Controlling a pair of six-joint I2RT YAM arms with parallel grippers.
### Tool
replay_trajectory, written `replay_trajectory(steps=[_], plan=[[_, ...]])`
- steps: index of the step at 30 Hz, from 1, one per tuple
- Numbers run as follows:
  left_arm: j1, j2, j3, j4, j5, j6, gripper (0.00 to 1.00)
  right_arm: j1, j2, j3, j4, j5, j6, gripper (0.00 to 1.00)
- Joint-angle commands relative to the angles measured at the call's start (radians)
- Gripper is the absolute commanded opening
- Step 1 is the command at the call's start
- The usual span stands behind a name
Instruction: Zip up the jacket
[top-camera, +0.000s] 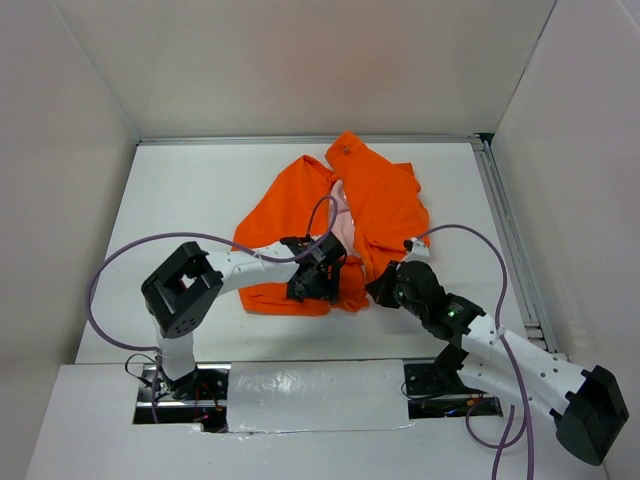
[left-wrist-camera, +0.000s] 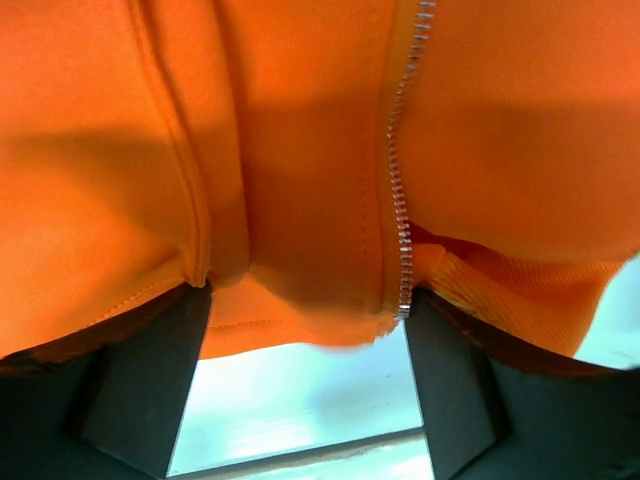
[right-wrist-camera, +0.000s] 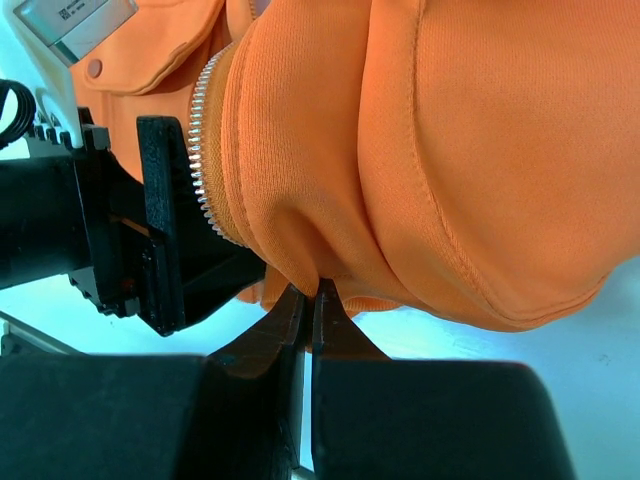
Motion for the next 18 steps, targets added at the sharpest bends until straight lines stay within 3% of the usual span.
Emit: replay_trajectory(steps=[1, 7, 14, 17, 18], plan=[[-0.026, 0.084, -0.025, -0.048, 0.000, -0.081, 0.87, -0.009, -0.022, -0.013, 0.027, 0.034, 0.010, 0.00], [-0.026, 0.055, -0.069, -0.017, 0.032, -0.066, 0.69, -0.012, -0.032, -0.016, 0.001, 0.061, 0.020, 0.00], [-0.026, -0.055, -0.121, 0.067, 0.085, -0.011, 0.61, -0.018, -0.014, -0.025, 0.007, 0.069, 0.027, 0.00], [-0.025, -0.089, -0.144, 0.080, 0.102, -0.001, 0.00, -0.018, 0.023, -0.027, 0.025, 0.054, 0.028, 0.00], [-0.025, -0.092, -0.152, 0.084, 0.103, 0.006, 0.00, -0.019, 0.034, -0.028, 0.035, 0.040, 0.025, 0.00]])
